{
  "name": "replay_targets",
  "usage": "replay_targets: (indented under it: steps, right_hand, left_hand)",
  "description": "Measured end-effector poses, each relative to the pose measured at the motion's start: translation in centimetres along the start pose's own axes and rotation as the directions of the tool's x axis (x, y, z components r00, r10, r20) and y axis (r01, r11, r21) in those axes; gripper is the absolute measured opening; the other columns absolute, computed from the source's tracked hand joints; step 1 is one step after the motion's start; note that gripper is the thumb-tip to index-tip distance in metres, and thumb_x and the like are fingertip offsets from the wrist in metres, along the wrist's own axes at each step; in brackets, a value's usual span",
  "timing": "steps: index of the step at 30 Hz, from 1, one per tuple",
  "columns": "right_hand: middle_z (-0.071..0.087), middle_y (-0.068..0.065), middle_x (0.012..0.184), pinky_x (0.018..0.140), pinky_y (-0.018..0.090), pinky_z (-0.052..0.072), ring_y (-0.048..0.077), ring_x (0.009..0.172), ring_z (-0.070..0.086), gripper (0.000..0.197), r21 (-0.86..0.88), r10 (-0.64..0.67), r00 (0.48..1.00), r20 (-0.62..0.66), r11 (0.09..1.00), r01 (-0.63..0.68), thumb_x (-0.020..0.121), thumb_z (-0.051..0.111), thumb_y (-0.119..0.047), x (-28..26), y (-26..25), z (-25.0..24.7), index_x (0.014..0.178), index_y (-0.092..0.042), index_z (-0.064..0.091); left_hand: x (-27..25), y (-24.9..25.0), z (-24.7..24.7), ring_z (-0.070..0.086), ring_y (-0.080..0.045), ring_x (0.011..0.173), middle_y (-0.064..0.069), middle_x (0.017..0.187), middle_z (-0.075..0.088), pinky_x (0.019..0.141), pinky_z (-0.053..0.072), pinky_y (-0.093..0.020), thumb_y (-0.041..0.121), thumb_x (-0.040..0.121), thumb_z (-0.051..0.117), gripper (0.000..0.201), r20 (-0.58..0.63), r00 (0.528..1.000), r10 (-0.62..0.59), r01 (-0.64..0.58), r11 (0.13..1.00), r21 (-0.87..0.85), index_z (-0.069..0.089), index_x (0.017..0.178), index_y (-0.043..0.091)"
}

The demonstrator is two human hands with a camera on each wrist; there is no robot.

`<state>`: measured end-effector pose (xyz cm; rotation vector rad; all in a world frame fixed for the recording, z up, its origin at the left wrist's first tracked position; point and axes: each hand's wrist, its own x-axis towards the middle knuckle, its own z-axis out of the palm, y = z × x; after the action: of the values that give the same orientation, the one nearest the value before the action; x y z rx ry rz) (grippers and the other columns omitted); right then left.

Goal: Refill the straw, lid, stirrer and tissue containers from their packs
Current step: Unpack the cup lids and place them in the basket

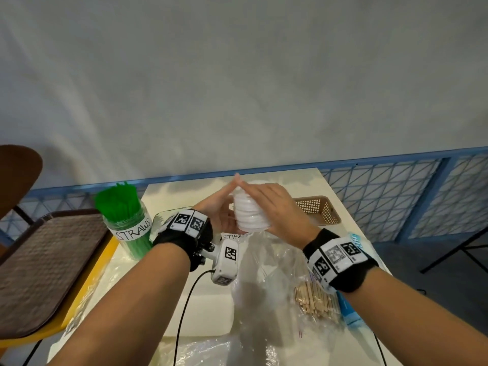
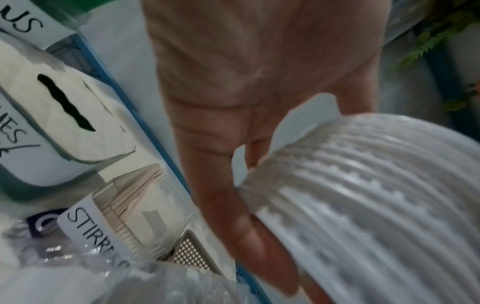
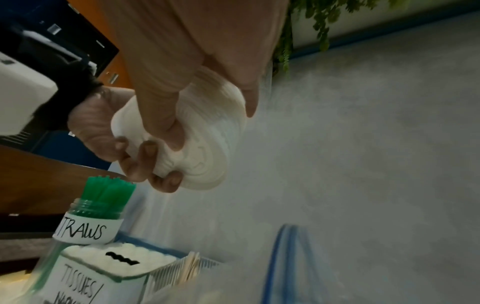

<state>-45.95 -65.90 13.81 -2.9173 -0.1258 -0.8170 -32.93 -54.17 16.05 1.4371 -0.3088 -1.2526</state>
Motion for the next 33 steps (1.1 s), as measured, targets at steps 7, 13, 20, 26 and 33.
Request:
replay_targets:
  steps: [7,13,20,26,33]
  right_hand:
    - [0.014,-0.001,0.148,0.114,0.039,0.011,0.016,0.137,0.009,0.116,0.229,0.191,0.972,0.137,0.949,-0.219,0.061,0.083,-0.04,1.5,-0.3,-0.8,0.147,-0.037,0.005]
    - [0.014,0.006,0.156,0.107,0.051,0.036,0.029,0.136,0.033,0.11,0.73,0.642,0.567,0.516,0.017,-0.683,0.068,0.06,-0.069,4.4,3.9,-3.0,0.149,-0.028,-0.001]
    - [0.057,0.007,0.115,0.093,0.046,0.05,0.027,0.108,0.056,0.041,0.658,0.608,0.455,0.65,-0.151,-0.738,0.079,0.069,-0.041,5.8,9.9,-2.8,0.109,-0.019,0.051]
    - [0.059,0.005,0.111,0.082,0.039,0.053,0.025,0.104,0.055,0.039,0.628,0.657,0.425,0.623,-0.097,-0.772,0.083,0.067,-0.03,5.4,15.4,0.5,0.116,-0.019,0.05]
    - [0.06,0.013,0.118,0.063,0.032,0.052,0.027,0.097,0.057,0.058,0.436,0.726,0.209,0.655,-0.138,-0.889,0.077,0.072,-0.035,1.4,19.2,7.8,0.125,-0.009,0.05]
  left_hand:
    - [1.7,0.3,0.2,0.064,-0.027,0.087,-0.015,0.114,0.056,0.062,0.056,-0.034,0.046,0.075,0.064,0.073,-0.06,0.992,0.108,-0.115,0.983,-0.14,0.048,0.133,0.005]
    - [3.3,3.5,1.4,0.059,-0.026,0.102,-0.008,0.114,0.057,0.077,0.054,-0.039,0.035,0.088,0.056,0.041,-0.189,0.946,0.265,-0.279,0.959,-0.055,0.05,0.123,0.015]
    - [7.1,6.0,4.8,0.053,-0.024,0.106,-0.007,0.121,0.053,0.075,0.051,-0.034,0.03,0.093,0.05,0.042,-0.096,0.932,0.349,-0.327,0.926,0.191,0.041,0.133,0.018]
    - [12.7,5.1,5.4,0.04,-0.025,0.127,-0.004,0.144,0.04,0.099,0.036,-0.042,0.043,0.093,0.046,0.056,-0.088,0.961,0.262,-0.224,0.924,0.311,0.032,0.142,0.02]
    - [19.0,0.0,4.5,0.042,-0.032,0.128,-0.019,0.143,0.038,0.098,0.037,-0.032,0.038,0.094,0.045,0.062,-0.356,0.931,0.077,0.134,0.837,0.531,0.027,0.139,0.0]
